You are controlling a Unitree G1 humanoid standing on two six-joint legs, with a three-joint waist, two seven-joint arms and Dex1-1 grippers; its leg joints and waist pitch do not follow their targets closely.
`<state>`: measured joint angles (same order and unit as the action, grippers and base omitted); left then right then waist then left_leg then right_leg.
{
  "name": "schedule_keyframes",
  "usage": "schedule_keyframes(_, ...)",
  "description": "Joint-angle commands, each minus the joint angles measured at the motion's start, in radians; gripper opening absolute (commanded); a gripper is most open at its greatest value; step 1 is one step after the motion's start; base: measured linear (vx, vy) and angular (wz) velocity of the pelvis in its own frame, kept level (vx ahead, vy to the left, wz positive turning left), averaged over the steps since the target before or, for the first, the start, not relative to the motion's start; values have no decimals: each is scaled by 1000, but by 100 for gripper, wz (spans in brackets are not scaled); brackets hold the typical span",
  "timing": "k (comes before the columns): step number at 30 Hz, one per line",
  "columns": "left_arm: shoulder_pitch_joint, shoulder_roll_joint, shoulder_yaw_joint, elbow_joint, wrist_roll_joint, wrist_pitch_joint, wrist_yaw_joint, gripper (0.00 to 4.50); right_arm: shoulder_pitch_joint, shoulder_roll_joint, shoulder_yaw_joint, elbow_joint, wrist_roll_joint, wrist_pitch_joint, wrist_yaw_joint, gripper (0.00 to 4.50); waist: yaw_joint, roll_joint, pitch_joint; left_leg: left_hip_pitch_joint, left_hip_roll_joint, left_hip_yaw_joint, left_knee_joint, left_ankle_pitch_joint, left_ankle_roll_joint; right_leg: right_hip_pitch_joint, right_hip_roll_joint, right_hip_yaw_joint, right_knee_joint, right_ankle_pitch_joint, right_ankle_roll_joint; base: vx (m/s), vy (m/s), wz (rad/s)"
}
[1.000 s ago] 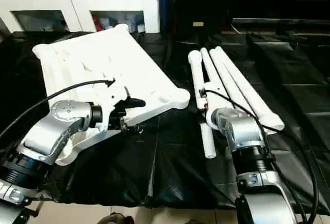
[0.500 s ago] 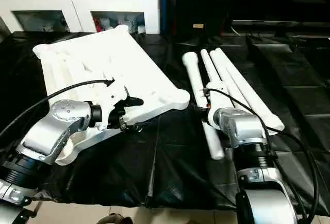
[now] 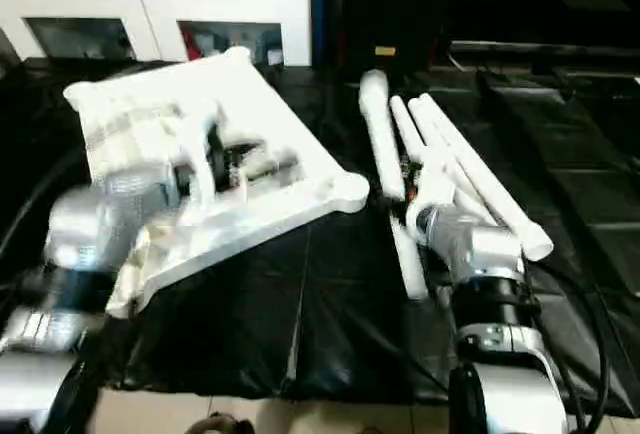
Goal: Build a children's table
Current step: Insert table leg to table base
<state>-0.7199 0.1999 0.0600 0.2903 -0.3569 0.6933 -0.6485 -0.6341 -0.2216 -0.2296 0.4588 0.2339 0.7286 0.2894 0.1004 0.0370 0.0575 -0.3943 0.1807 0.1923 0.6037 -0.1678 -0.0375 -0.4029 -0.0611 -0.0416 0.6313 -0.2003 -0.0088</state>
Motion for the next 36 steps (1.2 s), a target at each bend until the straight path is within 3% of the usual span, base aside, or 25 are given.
schedule_keyframes(1, -14, -16, 43, 41, -29, 38, 47, 450, -21, 11, -17, -55, 39, -32, 19, 149, 9, -23, -81, 18, 32, -18, -52, -62, 38, 56, -75, 37, -65, -58, -212, 0, 0, 0)
schedule_keyframes(5, -53, -93, 45, 77, -65, 101, 62, 450, -21, 75, -17, -210, 164, -60, 143, 149, 14, -23, -83, 20, 37, -20, -51, -67, 65, 55, -76, 37, -65, -40, -213, 0, 0, 0)
schedule_keyframes(7, -54, -94, 45, 77, -66, 100, 62, 450, -21, 76, -17, -212, 166, -59, 145, 149, 17, -22, -83, 21, 40, -21, -53, -63, 71, 51, -76, 36, -65, -34, -220, 0, 0, 0)
schedule_keyframes(10, -65, -127, 49, 92, -86, 106, 76, 450, -11, 117, -27, -264, 222, -49, 156, 149, 21, -21, -81, 23, 40, -21, -55, -82, 57, 50, -77, 37, -69, -52, -222, 0, 0, 0)
schedule_keyframes(16, -13, -138, -2, -2, -132, 174, -7, 450, -41, 182, -92, -271, 293, -49, 99, 149, 25, -20, -79, 23, 42, -21, -60, -89, 26, 47, -80, 38, -71, -87, -208, 0, 0, 0)
schedule_keyframes(25, 27, -154, -67, -54, -162, 175, -78, 450, -89, 206, -116, -229, 317, -75, 48, 149, 19, -29, -77, 20, 40, -20, -64, -88, 14, 49, -80, 37, -73, -101, -187, 0, 0, 0)
schedule_keyframes(29, 26, -172, -87, -11, -127, 159, -55, 450, -116, 224, -141, -207, 343, -81, 26, 149, 17, -26, -76, 20, 39, -19, -64, -88, 14, 49, -78, 39, -75, -100, -176, 0, 0, 0)
schedule_keyframes(33, 18, -183, -72, 20, -148, 152, -60, 450, -134, 234, -146, -194, 359, -89, 11, 149, 16, -25, -78, 19, 37, -20, -63, -78, 12, 52, -78, 38, -72, -76, -175, 0, 0, 0)
schedule_keyframes(34, 17, -183, -73, 21, -150, 150, -63, 422, -136, 236, -146, -192, 362, -91, 8, 149, 16, -23, -78, 19, 38, -20, -63, -79, 13, 51, -78, 38, -73, -73, -176, 0, 0, 0)
schedule_keyframes(36, 12, -186, -65, 34, -147, 136, -52, 414, -137, 241, -145, -194, 366, -92, 6, 149, 15, -22, -78, 19, 37, -20, -63, -76, 16, 51, -77, 38, -71, -61, -180, 0, 0, 0)
